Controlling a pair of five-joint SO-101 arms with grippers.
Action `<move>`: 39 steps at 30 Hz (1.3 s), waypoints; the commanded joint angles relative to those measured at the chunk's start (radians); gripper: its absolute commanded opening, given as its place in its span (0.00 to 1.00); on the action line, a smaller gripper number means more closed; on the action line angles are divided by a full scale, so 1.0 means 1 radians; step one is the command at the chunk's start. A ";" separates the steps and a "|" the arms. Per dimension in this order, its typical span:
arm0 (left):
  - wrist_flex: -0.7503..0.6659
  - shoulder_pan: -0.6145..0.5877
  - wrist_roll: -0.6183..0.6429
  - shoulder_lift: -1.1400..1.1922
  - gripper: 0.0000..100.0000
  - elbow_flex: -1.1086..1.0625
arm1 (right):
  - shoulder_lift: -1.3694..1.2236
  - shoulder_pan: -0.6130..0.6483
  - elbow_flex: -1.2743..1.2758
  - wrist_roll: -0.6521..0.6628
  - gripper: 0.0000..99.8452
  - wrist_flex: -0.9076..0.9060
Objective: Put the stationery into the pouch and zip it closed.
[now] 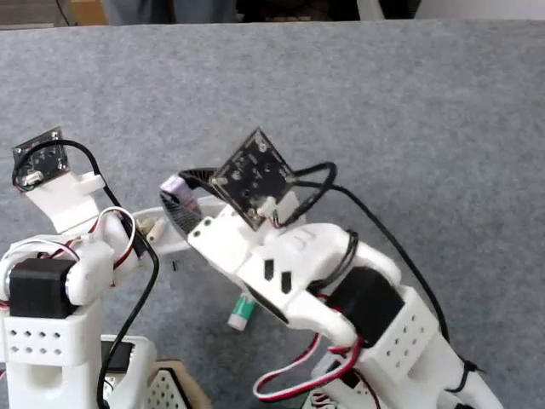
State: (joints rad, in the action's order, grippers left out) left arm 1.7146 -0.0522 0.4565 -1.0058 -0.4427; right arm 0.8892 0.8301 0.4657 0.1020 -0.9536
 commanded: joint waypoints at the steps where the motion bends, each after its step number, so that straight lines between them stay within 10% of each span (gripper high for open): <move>1: -0.028 -0.015 -0.002 -0.015 0.03 0.007 | 0.027 -0.012 0.025 0.043 0.01 0.002; 17: -0.020 -0.016 -0.002 -0.018 0.03 0.013 | 0.038 0.087 0.205 0.133 0.01 0.503; 39: -0.021 -0.016 -0.002 -0.015 0.03 0.012 | 0.406 0.023 0.621 0.017 0.01 0.675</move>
State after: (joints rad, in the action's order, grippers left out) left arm 1.7131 -0.0614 0.4549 -1.0058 -0.4427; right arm 1.2666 0.8700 1.0840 0.1250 -0.2938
